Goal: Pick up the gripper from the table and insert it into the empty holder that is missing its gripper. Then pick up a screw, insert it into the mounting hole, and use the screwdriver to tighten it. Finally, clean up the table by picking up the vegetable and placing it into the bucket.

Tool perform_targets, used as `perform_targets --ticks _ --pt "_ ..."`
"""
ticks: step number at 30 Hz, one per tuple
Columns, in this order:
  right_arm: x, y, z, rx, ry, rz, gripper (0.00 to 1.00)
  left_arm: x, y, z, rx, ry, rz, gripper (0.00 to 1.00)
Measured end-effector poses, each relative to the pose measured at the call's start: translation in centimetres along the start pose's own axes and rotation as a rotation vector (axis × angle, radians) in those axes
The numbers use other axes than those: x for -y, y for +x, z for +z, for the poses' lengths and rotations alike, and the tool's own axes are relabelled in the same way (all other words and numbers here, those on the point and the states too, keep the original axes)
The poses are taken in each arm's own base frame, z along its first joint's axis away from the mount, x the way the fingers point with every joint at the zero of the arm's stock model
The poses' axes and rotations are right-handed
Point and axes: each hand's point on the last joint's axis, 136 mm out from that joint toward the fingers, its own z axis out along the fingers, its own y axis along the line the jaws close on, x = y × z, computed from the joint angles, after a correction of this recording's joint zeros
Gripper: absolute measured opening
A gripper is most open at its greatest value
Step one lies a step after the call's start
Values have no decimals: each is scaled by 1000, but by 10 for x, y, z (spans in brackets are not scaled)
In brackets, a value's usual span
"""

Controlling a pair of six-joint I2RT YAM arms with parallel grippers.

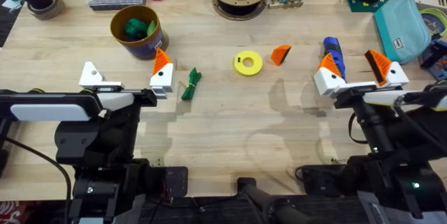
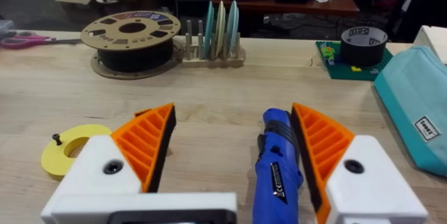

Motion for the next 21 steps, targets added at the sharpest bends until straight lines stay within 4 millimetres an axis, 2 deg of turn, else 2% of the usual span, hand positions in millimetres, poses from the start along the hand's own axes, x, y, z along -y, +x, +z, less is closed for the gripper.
perform_targets --ticks 17,19,21 --pt "0 -3 0 9 0 -1 997 0 -1 0 1 0 0 985" --pt "0 -6 -1 15 0 -1 997 0 -2 -1 -2 0 0 985" --pt "0 -20 -4 41 0 -3 997 0 -11 -3 1 0 0 985"
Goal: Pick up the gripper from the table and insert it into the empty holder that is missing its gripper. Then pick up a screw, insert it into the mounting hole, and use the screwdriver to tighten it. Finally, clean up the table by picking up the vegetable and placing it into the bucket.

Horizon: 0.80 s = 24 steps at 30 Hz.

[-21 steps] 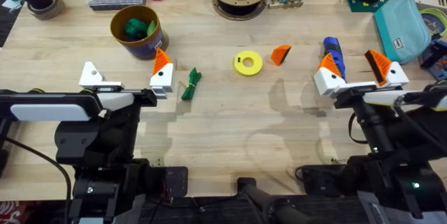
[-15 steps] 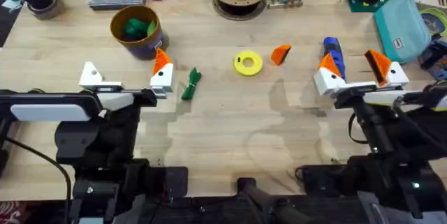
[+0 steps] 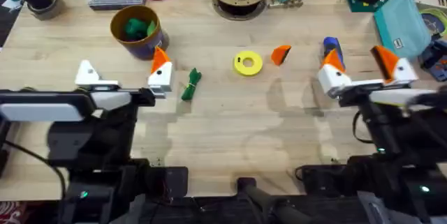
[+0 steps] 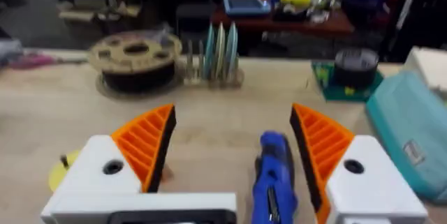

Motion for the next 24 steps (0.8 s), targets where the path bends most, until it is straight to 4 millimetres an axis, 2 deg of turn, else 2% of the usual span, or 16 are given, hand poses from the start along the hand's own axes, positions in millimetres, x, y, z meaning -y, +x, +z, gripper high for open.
perform_targets --ticks 7,10,15,24 --pt "-1 -98 -27 196 0 -7 997 1 -71 -12 42 1 1 985" --pt "-1 -120 -36 185 0 -9 997 1 -88 -9 -13 0 0 985" --pt "-1 -123 -32 33 0 -4 997 1 -92 4 -199 -1 -1 985" --pt "-1 -101 -10 -371 0 10 997 0 -78 33 -525 -4 -3 985"
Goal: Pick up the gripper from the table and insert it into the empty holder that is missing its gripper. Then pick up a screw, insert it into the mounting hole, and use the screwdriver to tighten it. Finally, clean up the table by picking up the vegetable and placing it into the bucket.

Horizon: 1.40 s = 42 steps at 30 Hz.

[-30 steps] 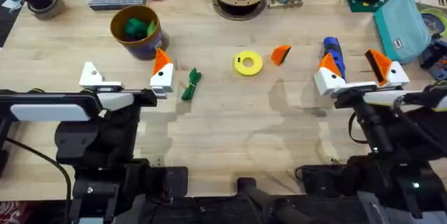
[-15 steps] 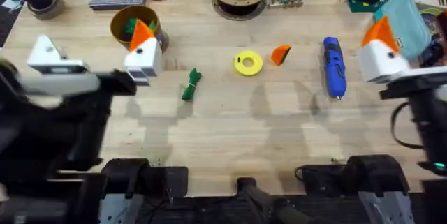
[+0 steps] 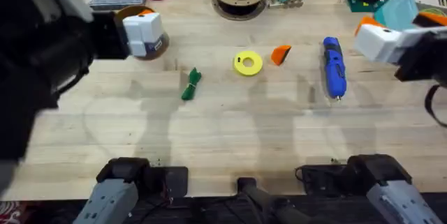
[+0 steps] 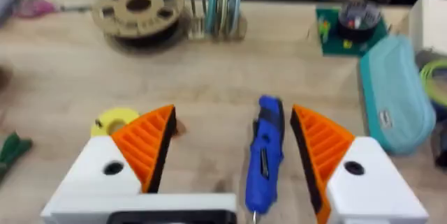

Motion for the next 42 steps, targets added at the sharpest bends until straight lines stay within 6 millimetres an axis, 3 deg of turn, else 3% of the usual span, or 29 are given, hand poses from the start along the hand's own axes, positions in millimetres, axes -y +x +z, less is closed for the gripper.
perform_targets --ticks 5,14,20,27,35,42 --pt "1 19 17 -259 0 8 997 0 13 19 -171 -1 2 985" --pt "1 54 41 -595 -15 -28 997 -1 62 54 -456 9 51 985" --pt "2 63 52 -645 -20 -36 997 -1 69 64 -490 12 57 985" --pt "2 61 52 -639 -19 -36 997 5 74 61 -515 42 81 985" --pt "2 58 53 -626 -19 -37 997 49 108 59 -663 166 214 985" --pt "2 58 54 -625 -19 -37 997 71 137 70 -788 220 251 985"
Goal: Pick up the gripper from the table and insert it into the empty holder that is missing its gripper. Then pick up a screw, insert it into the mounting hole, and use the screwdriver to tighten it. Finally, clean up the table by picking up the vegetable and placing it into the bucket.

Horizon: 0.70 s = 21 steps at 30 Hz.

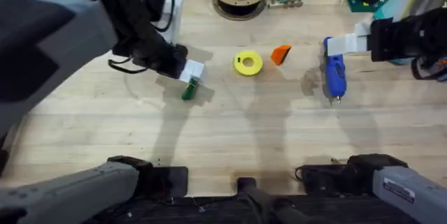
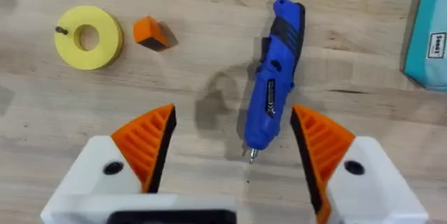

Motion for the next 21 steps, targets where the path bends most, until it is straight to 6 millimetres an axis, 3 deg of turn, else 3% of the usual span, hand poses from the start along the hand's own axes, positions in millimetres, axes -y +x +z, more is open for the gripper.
perform_targets --ticks 15,21 --pt "0 0 0 0 0 0 997 5 3 67 -164 40 -13 965" --pt "0 0 0 0 0 0 997 5 6 77 -192 43 -18 853"
